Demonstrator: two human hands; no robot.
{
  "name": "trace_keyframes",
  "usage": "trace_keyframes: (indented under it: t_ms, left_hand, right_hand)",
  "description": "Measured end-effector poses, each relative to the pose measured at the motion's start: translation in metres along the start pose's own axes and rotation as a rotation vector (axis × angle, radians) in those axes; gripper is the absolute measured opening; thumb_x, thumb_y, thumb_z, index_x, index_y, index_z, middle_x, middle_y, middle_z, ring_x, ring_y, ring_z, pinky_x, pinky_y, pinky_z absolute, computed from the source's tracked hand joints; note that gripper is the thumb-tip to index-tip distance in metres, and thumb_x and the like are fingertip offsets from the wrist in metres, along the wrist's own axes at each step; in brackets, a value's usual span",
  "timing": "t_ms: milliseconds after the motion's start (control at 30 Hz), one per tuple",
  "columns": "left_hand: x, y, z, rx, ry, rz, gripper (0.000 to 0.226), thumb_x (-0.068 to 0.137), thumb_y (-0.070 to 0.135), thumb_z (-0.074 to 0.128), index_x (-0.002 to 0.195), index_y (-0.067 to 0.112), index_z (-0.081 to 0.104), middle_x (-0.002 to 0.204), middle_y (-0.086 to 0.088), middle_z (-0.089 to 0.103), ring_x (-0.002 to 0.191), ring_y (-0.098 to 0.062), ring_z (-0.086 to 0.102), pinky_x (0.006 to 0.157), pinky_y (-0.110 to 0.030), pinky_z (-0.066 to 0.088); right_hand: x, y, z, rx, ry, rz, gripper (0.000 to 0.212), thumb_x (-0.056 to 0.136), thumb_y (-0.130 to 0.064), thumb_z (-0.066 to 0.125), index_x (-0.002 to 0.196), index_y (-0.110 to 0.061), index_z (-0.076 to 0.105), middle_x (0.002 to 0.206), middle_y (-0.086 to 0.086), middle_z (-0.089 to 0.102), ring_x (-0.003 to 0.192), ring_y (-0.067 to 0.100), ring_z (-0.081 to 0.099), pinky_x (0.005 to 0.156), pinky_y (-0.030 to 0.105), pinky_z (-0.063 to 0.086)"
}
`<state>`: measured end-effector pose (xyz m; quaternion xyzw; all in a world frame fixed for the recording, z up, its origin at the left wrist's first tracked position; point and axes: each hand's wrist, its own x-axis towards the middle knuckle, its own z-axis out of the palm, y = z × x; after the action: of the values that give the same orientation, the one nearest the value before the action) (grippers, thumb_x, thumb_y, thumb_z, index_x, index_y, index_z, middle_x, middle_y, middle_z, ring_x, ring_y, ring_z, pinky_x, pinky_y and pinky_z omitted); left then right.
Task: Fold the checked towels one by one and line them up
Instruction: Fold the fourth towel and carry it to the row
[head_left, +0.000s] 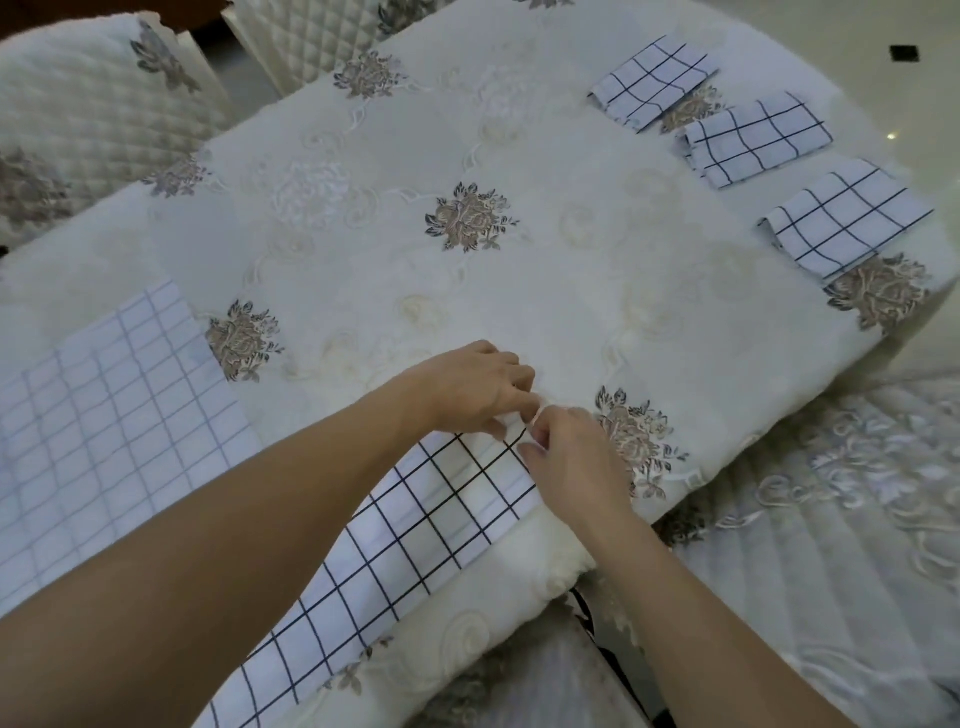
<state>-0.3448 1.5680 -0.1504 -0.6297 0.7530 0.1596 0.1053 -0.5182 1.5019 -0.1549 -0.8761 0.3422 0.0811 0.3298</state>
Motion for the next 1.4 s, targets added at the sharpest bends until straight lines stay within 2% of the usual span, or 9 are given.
trace_keyframes:
  t_ms: [100, 233, 333, 467, 667, 867, 1133, 1300, 1400]
  left_hand:
    - [0.021, -0.002, -0.021, 0.039, -0.100, -0.032, 0.035, 0.097, 0.038, 0.058, 0.131, 0.031, 0.056, 0.123, 0.007, 0.056, 0.115, -0.017, 0.051, 0.105, -0.035, 0.035]
    - [0.039, -0.003, -0.046, 0.089, -0.079, -0.083, 0.028, 0.101, 0.033, 0.052, 0.127, 0.023, 0.058, 0.113, 0.006, 0.064, 0.110, -0.021, 0.059, 0.099, -0.037, 0.041]
    - [0.037, -0.004, -0.057, 0.056, 0.002, -0.104, 0.019, 0.101, 0.029, 0.053, 0.115, 0.019, 0.061, 0.100, 0.003, 0.068, 0.096, -0.026, 0.066, 0.085, -0.039, 0.048]
    - [0.016, -0.003, -0.068, 0.028, 0.195, -0.097, 0.008, 0.097, 0.019, 0.060, 0.095, 0.012, 0.063, 0.079, -0.002, 0.068, 0.069, -0.033, 0.065, 0.068, -0.044, 0.053]
    - [-0.041, 0.002, -0.073, 0.043, 0.372, -0.111, 0.005, 0.095, 0.012, 0.062, 0.100, 0.011, 0.065, 0.076, -0.003, 0.065, 0.061, -0.032, 0.059, 0.059, -0.043, 0.052]
    - [-0.124, 0.024, -0.027, 0.008, 0.435, -0.164, 0.031, 0.083, 0.000, 0.076, 0.109, 0.015, 0.070, 0.090, -0.005, 0.073, 0.077, -0.031, 0.067, 0.056, -0.040, 0.055]
    - [-0.216, 0.061, 0.040, -0.081, 0.618, -0.203, 0.038, 0.074, -0.005, 0.082, 0.108, 0.011, 0.074, 0.101, -0.007, 0.075, 0.085, -0.031, 0.070, 0.072, -0.041, 0.058]
    - [-0.256, 0.082, 0.084, -0.162, 0.626, -0.305, 0.046, 0.071, -0.001, 0.083, 0.115, 0.012, 0.073, 0.112, -0.015, 0.073, 0.098, -0.038, 0.070, 0.079, -0.044, 0.058]
    - [-0.270, 0.090, 0.111, -0.178, 0.615, -0.311, 0.050, 0.069, -0.002, 0.086, 0.115, 0.014, 0.074, 0.116, -0.006, 0.073, 0.108, -0.031, 0.069, 0.082, -0.038, 0.057]
  right_hand:
    - [0.010, 0.007, -0.026, -0.072, 0.063, -0.049, 0.010, 0.100, -0.030, 0.051, 0.094, -0.023, 0.049, 0.088, -0.001, 0.060, 0.079, 0.023, 0.054, 0.064, 0.036, 0.045]
    - [0.025, 0.015, -0.055, -0.005, 0.105, -0.033, 0.009, 0.098, -0.030, 0.051, 0.103, -0.023, 0.054, 0.086, 0.000, 0.065, 0.080, 0.026, 0.059, 0.070, 0.039, 0.053]
    - [0.030, 0.017, -0.071, 0.082, 0.103, -0.032, 0.020, 0.095, -0.031, 0.054, 0.109, -0.028, 0.067, 0.094, -0.003, 0.071, 0.090, 0.025, 0.063, 0.078, 0.040, 0.054]
    - [0.024, 0.009, -0.080, 0.054, 0.147, -0.082, 0.024, 0.094, -0.030, 0.054, 0.090, -0.015, 0.072, 0.076, 0.007, 0.070, 0.076, 0.030, 0.065, 0.067, 0.042, 0.057]
    - [-0.005, -0.022, -0.073, -0.045, 0.208, -0.144, 0.025, 0.094, -0.030, 0.052, 0.079, -0.017, 0.068, 0.062, 0.002, 0.062, 0.064, 0.029, 0.060, 0.059, 0.039, 0.054]
    - [-0.065, -0.055, -0.026, -0.264, 0.319, -0.363, 0.024, 0.097, -0.032, 0.052, 0.092, -0.024, 0.074, 0.078, 0.000, 0.071, 0.070, 0.026, 0.066, 0.060, 0.036, 0.054]
    - [-0.135, -0.085, 0.050, -0.355, 0.335, -0.407, 0.015, 0.087, -0.024, 0.067, 0.072, -0.025, 0.069, 0.064, -0.005, 0.063, 0.053, 0.017, 0.055, 0.044, 0.030, 0.047]
    - [-0.159, -0.101, 0.096, -0.384, 0.282, -0.402, 0.016, 0.089, -0.029, 0.062, 0.075, -0.025, 0.070, 0.066, -0.005, 0.063, 0.057, 0.016, 0.053, 0.045, 0.027, 0.043]
    - [-0.171, -0.104, 0.121, -0.404, 0.237, -0.403, 0.017, 0.090, -0.030, 0.062, 0.076, -0.026, 0.071, 0.068, -0.006, 0.064, 0.057, 0.016, 0.052, 0.043, 0.024, 0.032]
